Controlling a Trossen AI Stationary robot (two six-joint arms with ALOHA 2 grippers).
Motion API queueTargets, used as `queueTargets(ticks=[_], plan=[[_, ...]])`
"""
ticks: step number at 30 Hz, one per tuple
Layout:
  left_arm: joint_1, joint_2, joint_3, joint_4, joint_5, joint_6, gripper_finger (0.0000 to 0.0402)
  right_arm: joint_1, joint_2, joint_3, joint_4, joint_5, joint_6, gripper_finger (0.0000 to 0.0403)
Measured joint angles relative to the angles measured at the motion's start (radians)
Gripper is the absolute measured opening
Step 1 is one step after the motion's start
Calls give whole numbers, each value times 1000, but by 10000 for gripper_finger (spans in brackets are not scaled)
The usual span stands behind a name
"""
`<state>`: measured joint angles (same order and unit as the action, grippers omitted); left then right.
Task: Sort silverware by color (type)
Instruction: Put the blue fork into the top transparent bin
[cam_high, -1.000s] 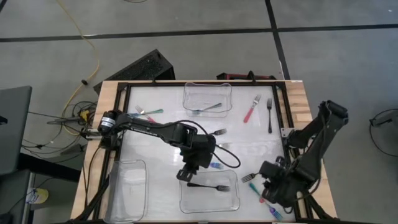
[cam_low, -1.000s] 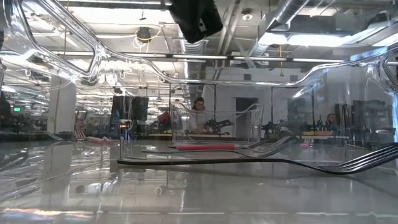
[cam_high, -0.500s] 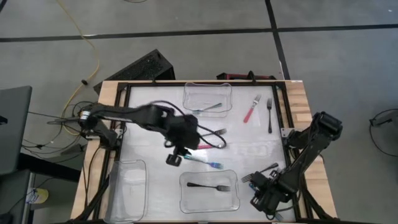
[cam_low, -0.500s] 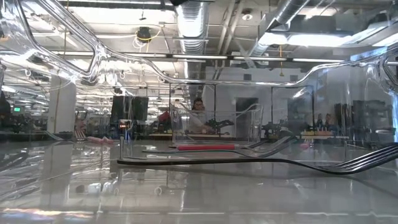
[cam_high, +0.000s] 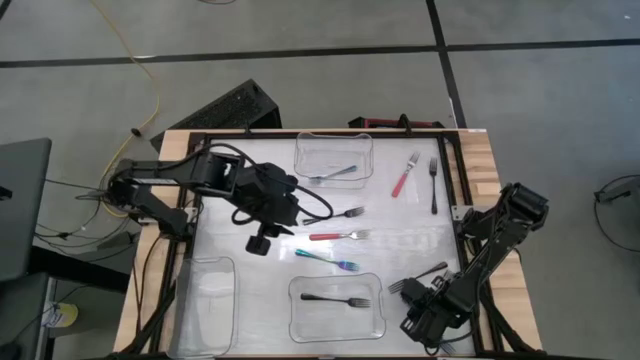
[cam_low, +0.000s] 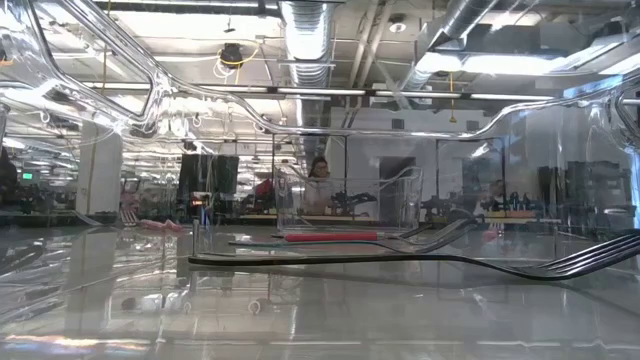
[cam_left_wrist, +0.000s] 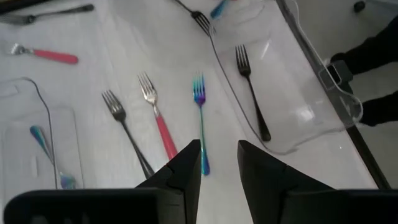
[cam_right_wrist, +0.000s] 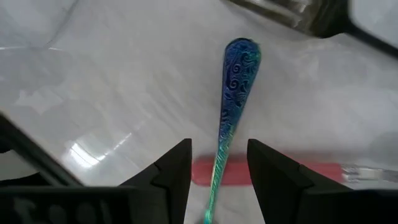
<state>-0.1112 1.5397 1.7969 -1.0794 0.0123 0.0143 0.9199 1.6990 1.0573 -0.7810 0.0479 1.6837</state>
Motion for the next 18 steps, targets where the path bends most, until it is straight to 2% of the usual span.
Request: queueTargets(ticks=[7,11,14,18], plan=[[-6,-58,-5,4,-30,7,91,25,116,5,50,-17,50,177],[-5,-128,-99,99,-45,4,91,24,153,10,41,-17,77,174],[-5,-195,-220,201,-44,-9,91,20,158,16,34,-20,76,151],[-5,-287,-388,293,-43,-69,91,9,164,30,13,-25,74,85]])
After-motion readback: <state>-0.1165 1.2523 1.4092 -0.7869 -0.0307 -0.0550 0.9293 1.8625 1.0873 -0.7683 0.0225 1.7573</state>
